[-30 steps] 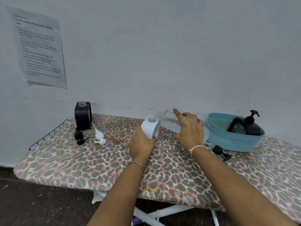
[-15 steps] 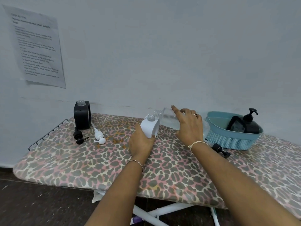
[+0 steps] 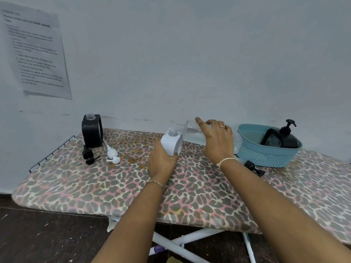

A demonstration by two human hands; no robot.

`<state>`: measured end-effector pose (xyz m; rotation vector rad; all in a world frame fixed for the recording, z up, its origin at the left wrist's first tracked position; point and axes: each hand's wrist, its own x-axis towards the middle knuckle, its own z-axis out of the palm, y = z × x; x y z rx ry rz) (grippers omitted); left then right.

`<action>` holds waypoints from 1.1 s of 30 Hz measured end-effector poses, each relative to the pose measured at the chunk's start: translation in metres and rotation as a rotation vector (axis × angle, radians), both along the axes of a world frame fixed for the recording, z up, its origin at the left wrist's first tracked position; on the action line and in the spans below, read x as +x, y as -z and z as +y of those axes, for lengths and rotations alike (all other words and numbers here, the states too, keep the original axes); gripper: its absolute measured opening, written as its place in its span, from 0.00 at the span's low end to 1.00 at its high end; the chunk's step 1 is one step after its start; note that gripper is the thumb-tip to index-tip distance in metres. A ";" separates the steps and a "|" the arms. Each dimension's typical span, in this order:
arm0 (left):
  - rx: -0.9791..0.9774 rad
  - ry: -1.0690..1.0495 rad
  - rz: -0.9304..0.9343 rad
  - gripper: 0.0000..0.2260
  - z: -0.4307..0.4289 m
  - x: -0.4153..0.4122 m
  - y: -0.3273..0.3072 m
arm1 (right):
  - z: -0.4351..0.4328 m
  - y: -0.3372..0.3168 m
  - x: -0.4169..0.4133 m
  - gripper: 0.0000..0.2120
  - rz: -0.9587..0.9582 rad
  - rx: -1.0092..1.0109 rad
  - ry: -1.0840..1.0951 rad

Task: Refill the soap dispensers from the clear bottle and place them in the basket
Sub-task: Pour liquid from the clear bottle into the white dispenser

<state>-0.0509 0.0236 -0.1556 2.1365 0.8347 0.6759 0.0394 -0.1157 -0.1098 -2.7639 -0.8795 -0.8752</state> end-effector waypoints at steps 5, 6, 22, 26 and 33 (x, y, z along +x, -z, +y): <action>0.001 0.002 -0.002 0.25 0.000 0.000 0.000 | -0.001 -0.005 -0.002 0.42 -0.013 -0.030 -0.002; 0.003 0.002 -0.003 0.25 0.000 0.000 0.000 | -0.001 -0.006 -0.002 0.42 -0.014 -0.036 -0.002; 0.005 -0.010 0.010 0.26 0.001 0.000 0.000 | -0.001 -0.011 0.000 0.41 -0.056 -0.087 -0.005; 0.002 -0.004 0.006 0.25 0.001 0.000 0.000 | -0.001 -0.012 0.000 0.41 -0.058 -0.095 -0.004; 0.011 0.002 0.008 0.25 0.001 0.000 0.000 | -0.002 -0.015 -0.001 0.41 -0.060 -0.115 -0.011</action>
